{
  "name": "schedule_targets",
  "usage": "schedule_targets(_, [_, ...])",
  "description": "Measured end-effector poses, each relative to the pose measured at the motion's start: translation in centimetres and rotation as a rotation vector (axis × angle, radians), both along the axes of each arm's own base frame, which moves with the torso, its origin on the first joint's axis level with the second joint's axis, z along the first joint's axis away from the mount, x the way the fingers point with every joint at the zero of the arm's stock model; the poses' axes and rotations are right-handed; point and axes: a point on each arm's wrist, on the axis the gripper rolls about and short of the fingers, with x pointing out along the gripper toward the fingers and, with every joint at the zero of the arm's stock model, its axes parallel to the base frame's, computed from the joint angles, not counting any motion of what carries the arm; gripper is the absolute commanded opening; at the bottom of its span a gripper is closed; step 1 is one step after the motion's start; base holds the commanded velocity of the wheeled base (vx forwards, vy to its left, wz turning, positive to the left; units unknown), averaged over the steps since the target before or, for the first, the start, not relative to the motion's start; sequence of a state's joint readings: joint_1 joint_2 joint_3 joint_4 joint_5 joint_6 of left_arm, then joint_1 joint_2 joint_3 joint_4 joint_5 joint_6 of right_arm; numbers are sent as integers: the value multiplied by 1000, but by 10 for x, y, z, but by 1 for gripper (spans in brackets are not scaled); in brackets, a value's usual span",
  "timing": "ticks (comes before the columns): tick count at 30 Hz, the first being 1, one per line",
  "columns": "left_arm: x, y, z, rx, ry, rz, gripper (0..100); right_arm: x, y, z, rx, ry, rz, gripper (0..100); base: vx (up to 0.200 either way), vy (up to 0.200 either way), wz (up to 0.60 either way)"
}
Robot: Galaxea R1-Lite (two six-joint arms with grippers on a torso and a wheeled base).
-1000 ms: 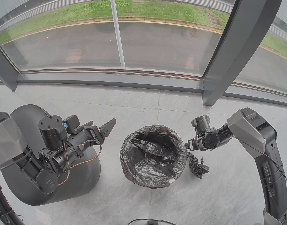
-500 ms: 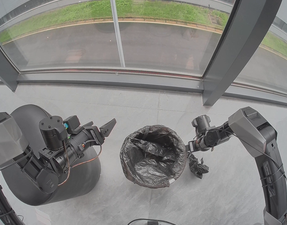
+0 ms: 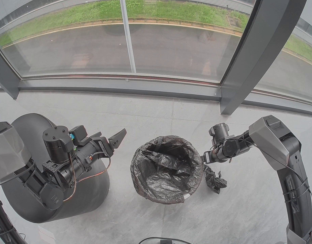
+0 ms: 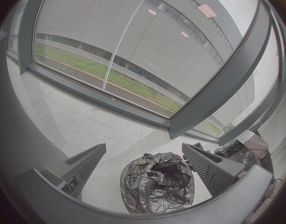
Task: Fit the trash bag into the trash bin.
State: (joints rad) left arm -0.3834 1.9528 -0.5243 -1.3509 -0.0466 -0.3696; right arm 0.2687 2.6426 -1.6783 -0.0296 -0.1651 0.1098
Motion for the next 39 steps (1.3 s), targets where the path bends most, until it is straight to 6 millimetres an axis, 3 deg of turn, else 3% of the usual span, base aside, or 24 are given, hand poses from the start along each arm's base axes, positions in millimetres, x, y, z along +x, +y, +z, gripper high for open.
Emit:
schedule_targets(14, [0,0,2,-15,-26,3,100,3,-2,1,20,14,7,100,0,0,0])
schedule_targets(15, [0,0,2,-15,-27,3,100,2,-2,0,19,20,7,0,0,0,0])
schedule_targets(39, [1,0,0,-14,-23,2,100,2,-7,2,31,69,-31,0,0,0,0])
